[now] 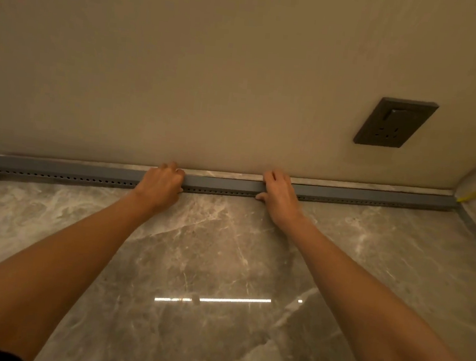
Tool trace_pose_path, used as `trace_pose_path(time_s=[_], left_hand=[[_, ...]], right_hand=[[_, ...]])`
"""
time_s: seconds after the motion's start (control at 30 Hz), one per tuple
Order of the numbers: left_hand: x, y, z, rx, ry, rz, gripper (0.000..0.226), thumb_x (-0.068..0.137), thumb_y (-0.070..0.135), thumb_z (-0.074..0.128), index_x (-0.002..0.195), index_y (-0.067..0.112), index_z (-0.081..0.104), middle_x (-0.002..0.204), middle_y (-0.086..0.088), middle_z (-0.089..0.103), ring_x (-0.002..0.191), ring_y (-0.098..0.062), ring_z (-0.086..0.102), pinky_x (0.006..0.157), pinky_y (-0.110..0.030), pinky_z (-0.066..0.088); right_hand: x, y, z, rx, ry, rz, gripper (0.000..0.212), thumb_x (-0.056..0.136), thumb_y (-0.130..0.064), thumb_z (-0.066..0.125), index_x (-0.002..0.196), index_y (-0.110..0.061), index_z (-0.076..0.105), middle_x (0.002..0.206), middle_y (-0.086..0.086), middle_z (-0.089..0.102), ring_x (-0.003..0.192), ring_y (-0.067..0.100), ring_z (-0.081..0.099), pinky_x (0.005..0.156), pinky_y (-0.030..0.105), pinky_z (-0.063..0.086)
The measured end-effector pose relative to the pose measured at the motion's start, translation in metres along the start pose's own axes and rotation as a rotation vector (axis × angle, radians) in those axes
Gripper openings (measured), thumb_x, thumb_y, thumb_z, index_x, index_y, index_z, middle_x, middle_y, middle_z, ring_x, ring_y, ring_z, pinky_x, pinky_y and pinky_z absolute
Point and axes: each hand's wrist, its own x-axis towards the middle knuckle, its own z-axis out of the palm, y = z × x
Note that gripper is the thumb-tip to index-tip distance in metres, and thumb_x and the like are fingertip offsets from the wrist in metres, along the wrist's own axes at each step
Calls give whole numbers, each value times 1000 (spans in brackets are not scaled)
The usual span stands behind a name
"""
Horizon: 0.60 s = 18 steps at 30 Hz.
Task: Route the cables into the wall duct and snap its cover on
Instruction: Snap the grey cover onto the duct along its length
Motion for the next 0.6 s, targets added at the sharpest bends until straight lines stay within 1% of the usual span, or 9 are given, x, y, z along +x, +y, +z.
trace_pose_path(time_s=[0.1, 0.17, 0.23, 0.27, 0.4, 0.5, 0.6], left_hand=[[0, 23, -3, 16, 57, -11, 25, 94, 8, 49, 117, -1, 55, 121, -19, 52, 112, -35, 52, 84, -44, 49], [4, 48, -9, 26, 78, 30, 26, 95, 9, 48, 119, 1, 53, 122, -17, 52, 114, -34, 52, 86, -43, 48], [11, 77, -16, 37, 96, 85, 27, 95, 10, 46, 121, 2, 52, 125, -17, 51, 115, -34, 52, 88, -42, 46], [14, 91, -20, 50, 110, 107, 27, 96, 9, 44, 121, 2, 51, 126, -17, 51, 116, -34, 52, 89, -42, 46], [24, 123, -25, 112, 122, 129, 29, 96, 1, 38, 123, 2, 48, 128, -16, 50, 117, -32, 51, 91, -39, 46], [25, 121, -26, 127, 115, 103, 30, 96, -1, 38, 124, 2, 48, 128, -16, 50, 116, -33, 52, 88, -39, 48], [26, 112, -29, 104, 83, 119, 28, 94, -2, 43, 120, 0, 53, 124, -18, 53, 114, -34, 54, 83, -41, 50]], right_hand=[[-5, 17, -7, -42, -4, -71, 30, 82, -3, 62, 110, 4, 54, 116, 23, 55, 109, 38, 50, 89, 41, 41], [-9, 36, -10, -43, 26, -101, 31, 69, 2, 73, 98, 4, 62, 98, 25, 62, 91, 42, 60, 80, 42, 50], [-14, 53, -13, -92, 28, -98, 34, 56, 1, 82, 87, 2, 67, 82, 22, 66, 75, 39, 64, 70, 39, 54], [-17, 60, -15, -115, 34, -95, 34, 53, -1, 84, 83, 0, 68, 78, 19, 66, 71, 37, 65, 67, 38, 55], [-19, 73, -19, -158, 52, -112, 30, 49, -5, 87, 75, -3, 71, 70, 14, 64, 63, 32, 64, 59, 34, 55], [-14, 73, -16, -174, 58, -126, 29, 45, -3, 87, 67, -3, 69, 65, 12, 64, 58, 30, 63, 47, 27, 51], [-13, 73, -14, -169, 45, -140, 29, 47, 2, 86, 69, 0, 67, 68, 13, 65, 59, 30, 63, 38, 24, 47]])
